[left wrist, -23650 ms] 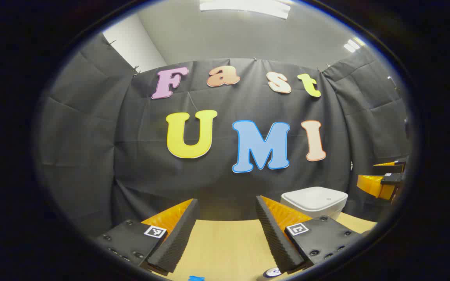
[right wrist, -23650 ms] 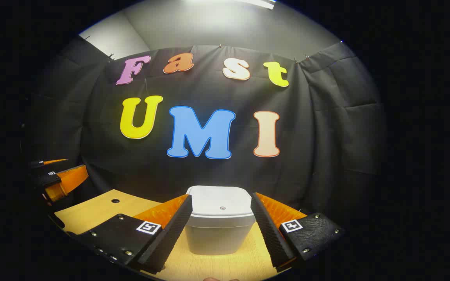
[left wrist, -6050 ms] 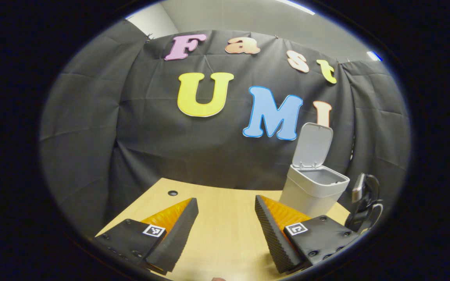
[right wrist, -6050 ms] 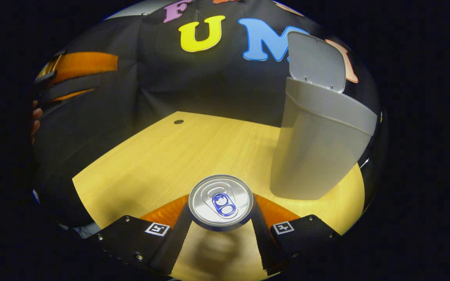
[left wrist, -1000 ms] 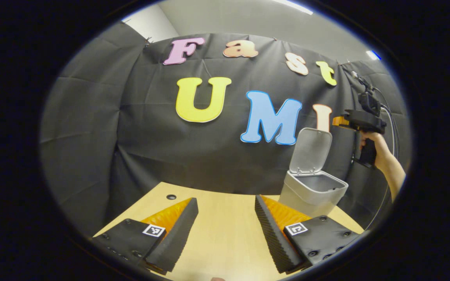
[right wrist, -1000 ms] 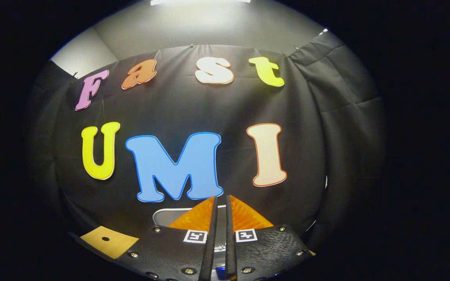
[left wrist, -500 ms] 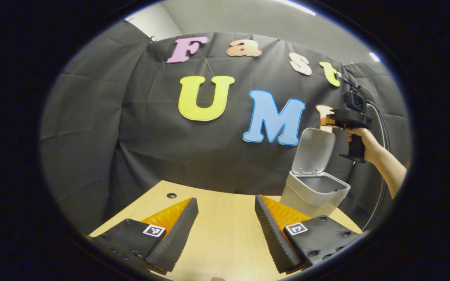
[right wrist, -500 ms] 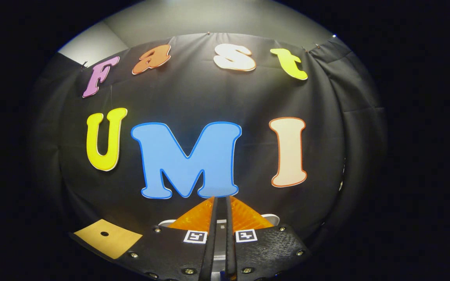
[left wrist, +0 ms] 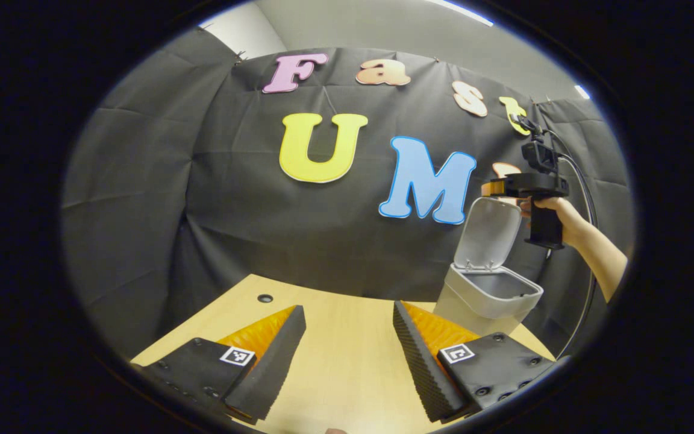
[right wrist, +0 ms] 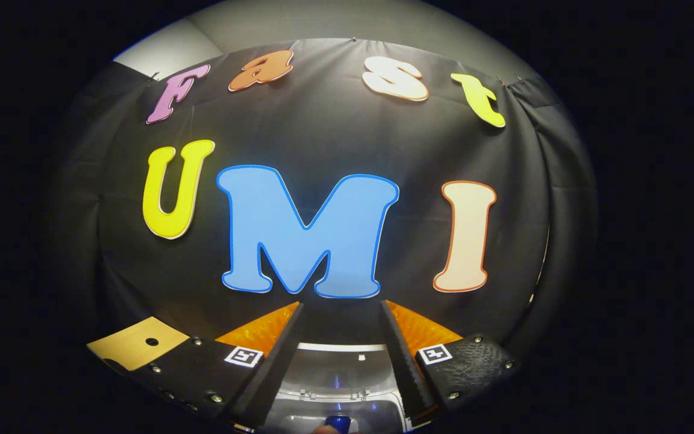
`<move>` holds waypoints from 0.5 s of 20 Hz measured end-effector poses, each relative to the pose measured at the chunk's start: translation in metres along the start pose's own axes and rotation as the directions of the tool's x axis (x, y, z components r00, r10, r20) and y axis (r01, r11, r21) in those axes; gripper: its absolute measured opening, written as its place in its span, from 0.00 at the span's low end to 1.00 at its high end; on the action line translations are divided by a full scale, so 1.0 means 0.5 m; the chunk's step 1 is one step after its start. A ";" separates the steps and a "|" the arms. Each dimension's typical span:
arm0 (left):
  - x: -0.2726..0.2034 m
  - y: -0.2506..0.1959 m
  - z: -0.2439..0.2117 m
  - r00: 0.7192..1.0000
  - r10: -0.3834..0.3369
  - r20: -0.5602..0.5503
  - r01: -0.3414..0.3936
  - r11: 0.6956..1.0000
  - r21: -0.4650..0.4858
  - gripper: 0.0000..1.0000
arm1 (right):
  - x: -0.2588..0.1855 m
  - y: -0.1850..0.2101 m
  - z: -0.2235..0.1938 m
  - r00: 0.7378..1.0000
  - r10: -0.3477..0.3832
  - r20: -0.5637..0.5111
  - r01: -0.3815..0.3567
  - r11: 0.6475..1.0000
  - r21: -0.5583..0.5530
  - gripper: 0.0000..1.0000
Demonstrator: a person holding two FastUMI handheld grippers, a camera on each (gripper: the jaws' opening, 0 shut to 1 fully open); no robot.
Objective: Press the lid of the desktop garbage bin to open it, pick up the crumpled paper on the desktop and throw it into the bin, then pick up the pop can on the desktop and drop it into the bin, and finally close the garbage bin lid.
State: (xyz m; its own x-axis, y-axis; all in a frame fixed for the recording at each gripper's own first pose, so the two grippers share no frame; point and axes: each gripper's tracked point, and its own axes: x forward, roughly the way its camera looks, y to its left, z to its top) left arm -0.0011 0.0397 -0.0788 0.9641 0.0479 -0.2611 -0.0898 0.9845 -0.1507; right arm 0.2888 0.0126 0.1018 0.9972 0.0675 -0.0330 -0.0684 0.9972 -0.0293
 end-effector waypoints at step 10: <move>-0.003 -0.003 -0.004 1.000 -0.006 -0.004 0.006 1.000 0.005 0.95 | -0.043 0.002 -0.028 0.990 0.084 -0.109 -0.076 0.994 0.083 0.87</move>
State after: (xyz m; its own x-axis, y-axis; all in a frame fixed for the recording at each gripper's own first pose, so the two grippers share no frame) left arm -0.0030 0.0376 -0.0801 0.9636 0.0411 -0.2643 -0.0824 0.9857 -0.1471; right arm 0.2666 0.0115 0.0883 0.9786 0.1475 -0.1438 -0.1408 0.9885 0.0559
